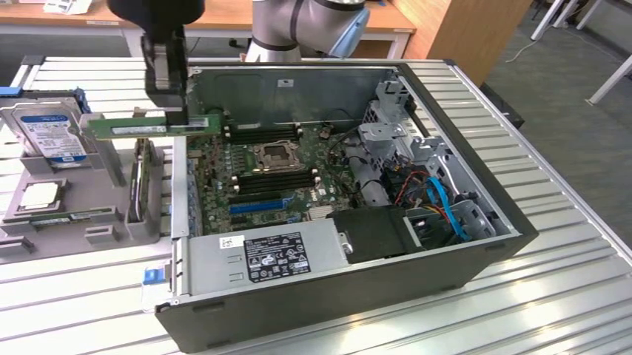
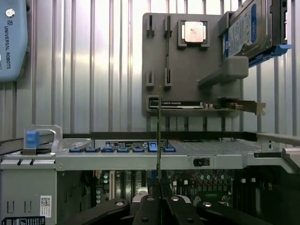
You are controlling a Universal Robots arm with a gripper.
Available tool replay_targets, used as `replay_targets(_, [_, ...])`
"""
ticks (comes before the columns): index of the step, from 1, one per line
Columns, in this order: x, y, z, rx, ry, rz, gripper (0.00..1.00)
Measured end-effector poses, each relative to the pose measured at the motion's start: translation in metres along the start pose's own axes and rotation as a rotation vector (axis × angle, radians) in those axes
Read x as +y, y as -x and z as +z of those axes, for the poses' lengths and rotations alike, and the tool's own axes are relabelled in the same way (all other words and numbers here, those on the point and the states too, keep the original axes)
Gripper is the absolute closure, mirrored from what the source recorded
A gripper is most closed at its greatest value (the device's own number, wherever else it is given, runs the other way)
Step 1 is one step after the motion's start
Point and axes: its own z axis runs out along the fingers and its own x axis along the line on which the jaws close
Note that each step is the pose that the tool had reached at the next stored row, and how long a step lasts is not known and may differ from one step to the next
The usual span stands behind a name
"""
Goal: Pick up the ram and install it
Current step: 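Pick up the ram and move it above insertion slot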
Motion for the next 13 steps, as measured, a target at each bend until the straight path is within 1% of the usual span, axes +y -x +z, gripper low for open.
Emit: replay_targets(13, [-0.0346,0.001,-0.001,0.0,0.0005,0.0,0.89])
